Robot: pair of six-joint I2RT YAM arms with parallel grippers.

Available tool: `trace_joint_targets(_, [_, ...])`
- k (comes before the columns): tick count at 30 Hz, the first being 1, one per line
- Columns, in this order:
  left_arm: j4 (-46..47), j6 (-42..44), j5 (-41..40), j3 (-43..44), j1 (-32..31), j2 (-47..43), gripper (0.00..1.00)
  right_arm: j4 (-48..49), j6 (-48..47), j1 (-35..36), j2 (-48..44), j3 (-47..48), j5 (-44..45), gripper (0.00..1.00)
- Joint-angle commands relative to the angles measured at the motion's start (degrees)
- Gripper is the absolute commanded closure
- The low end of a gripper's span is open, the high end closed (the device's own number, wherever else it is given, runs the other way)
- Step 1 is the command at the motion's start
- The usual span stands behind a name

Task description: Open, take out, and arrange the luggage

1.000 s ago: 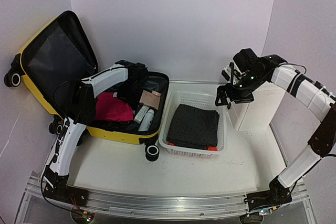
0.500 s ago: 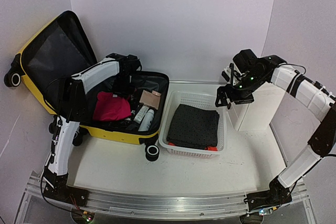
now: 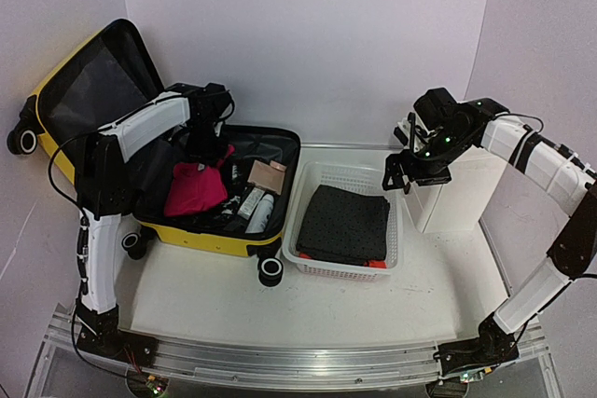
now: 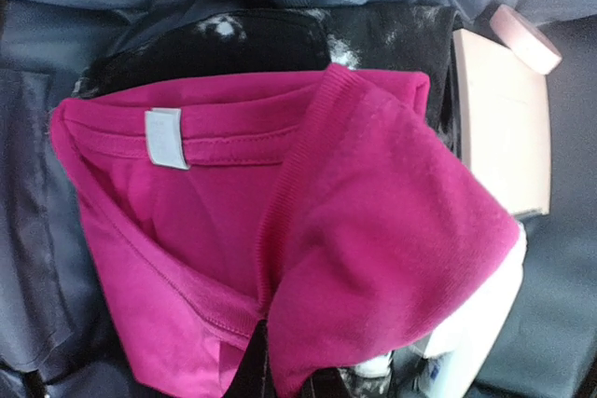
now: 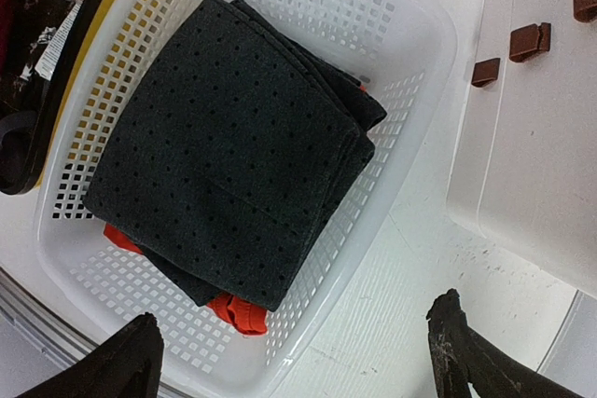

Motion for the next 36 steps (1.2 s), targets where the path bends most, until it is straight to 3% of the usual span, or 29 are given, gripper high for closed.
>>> trace_joint_targets(1, [1.05, 2.7, 2.65, -0.95, 1.32, -8.3, 1.0, 0.63, 0.22, -0.31, -0.17, 0.81, -0.19, 0.02])
trace_joint_targets(18, [1.05, 8.76, 8.38, 2.91, 1.5, -16.13, 1.0, 0.57, 0.58, -0.32, 0.53, 2.36, -1.17, 0.02])
trace_joint_targets(30, [1.06, 13.04, 20.77, 14.94, -1.41, -14.46, 1.0, 0.45, 3.43, -0.43, -2.51, 5.18, -1.01, 0.02])
trace_joint_targets(36, [1.45, 15.57, 24.87, 28.77, -4.8, -6.94, 1.0, 0.31, 2.75, -0.48, -4.83, 4.74, -1.56, 0.02])
